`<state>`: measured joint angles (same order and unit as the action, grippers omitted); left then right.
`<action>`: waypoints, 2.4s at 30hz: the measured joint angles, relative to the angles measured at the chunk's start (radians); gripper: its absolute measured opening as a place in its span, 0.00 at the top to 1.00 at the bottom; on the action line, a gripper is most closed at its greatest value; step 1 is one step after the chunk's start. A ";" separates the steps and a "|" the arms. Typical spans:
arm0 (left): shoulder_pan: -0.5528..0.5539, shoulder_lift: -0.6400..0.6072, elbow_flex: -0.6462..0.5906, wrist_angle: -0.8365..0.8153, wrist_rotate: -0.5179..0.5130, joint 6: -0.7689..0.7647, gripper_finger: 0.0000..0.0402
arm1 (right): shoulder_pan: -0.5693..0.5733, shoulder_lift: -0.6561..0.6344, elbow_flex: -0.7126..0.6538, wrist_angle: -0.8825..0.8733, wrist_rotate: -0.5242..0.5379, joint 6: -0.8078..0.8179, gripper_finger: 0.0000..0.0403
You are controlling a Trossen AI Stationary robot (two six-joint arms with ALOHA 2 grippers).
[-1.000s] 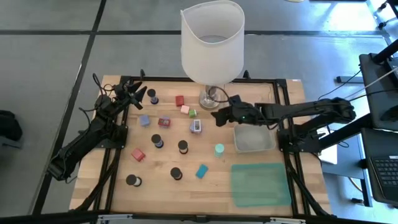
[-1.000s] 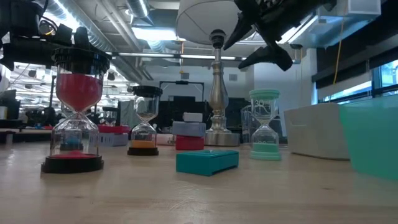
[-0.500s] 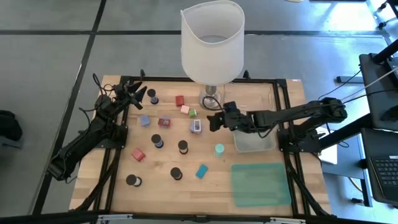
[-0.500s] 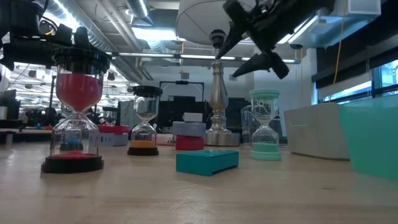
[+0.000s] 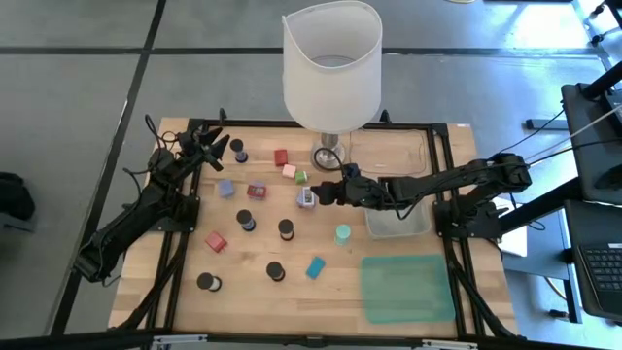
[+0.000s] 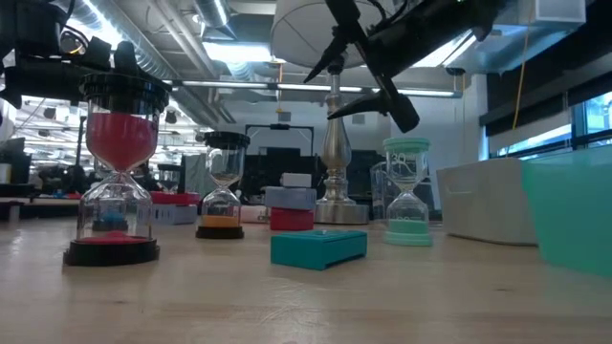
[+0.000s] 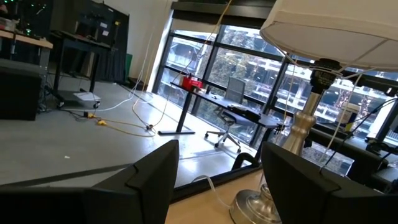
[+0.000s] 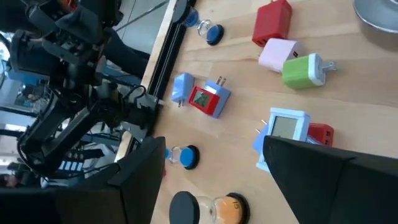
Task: Pick & Place Office items
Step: Put the white timer into the transparent bin
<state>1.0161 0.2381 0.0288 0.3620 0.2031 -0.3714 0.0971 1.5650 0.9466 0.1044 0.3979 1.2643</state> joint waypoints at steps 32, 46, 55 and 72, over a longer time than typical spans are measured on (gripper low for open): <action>0.000 0.000 0.000 -0.002 0.000 0.000 0.44 | -0.038 0.259 0.413 -0.585 -0.086 0.083 0.32; 0.000 0.000 0.000 0.000 0.000 0.000 0.44 | -0.064 0.296 0.444 -0.586 -0.098 0.131 0.21; 0.000 0.000 0.000 0.000 0.000 0.000 0.44 | -0.083 0.329 0.444 -0.611 -0.135 0.137 0.04; 0.000 0.000 0.000 -0.001 0.000 0.000 0.44 | -0.107 0.381 0.443 -0.591 -0.256 0.138 0.03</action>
<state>1.0164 0.2382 0.0288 0.3614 0.2030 -0.3717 -0.0101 1.9465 1.3895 -0.4868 0.1417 1.4026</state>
